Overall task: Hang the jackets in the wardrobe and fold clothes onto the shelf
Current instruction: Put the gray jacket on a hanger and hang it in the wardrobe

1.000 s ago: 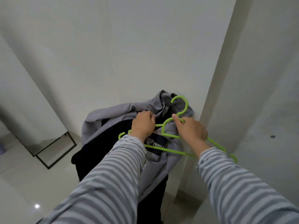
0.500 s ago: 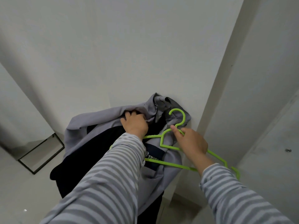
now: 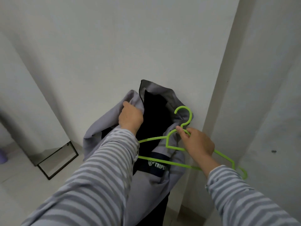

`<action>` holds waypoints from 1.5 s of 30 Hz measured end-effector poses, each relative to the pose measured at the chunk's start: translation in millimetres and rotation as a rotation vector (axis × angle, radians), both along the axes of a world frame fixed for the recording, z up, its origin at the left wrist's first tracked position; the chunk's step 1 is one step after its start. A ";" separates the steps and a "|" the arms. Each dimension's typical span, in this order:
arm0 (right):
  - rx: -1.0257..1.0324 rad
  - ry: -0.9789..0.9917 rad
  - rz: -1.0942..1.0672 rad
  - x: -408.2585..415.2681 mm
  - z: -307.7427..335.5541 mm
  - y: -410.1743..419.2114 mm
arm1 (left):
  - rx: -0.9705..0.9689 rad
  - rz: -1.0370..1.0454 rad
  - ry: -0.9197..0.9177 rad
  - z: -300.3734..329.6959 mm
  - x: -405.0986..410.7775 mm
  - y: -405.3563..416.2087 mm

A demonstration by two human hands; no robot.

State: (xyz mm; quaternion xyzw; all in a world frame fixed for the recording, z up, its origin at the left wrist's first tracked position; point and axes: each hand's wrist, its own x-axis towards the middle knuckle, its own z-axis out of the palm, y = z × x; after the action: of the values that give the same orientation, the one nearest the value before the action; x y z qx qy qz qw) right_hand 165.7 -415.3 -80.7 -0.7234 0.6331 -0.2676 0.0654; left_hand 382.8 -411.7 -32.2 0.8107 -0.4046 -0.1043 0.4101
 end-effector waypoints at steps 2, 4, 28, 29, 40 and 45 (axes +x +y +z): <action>-0.036 -0.025 -0.005 -2.8 12.9 11.2 | -0.087 0.034 0.051 14.4 8.5 19.9; -0.070 -0.046 0.004 -5.7 27.3 24.3 | -0.110 0.008 0.027 27.9 17.7 41.6; 0.161 -0.484 0.117 96.4 83.3 241.6 | -0.219 -0.240 0.170 67.5 33.3 307.1; 0.146 -0.536 0.113 100.6 88.8 251.1 | -0.195 -0.269 0.126 62.8 40.5 317.6; -0.180 -0.535 0.053 127.0 129.1 350.1 | -0.140 -0.235 -0.836 108.2 72.5 402.5; -0.262 -0.461 0.027 111.5 143.6 373.5 | -0.032 -0.369 -0.953 129.0 50.0 391.8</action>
State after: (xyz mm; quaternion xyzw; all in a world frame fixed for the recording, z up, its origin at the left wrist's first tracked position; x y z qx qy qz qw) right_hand 277.2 -41.7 62.8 -0.6540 0.5515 -0.5043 0.1174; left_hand 432.8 -19.9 96.7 0.6768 -0.6848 0.2124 0.1668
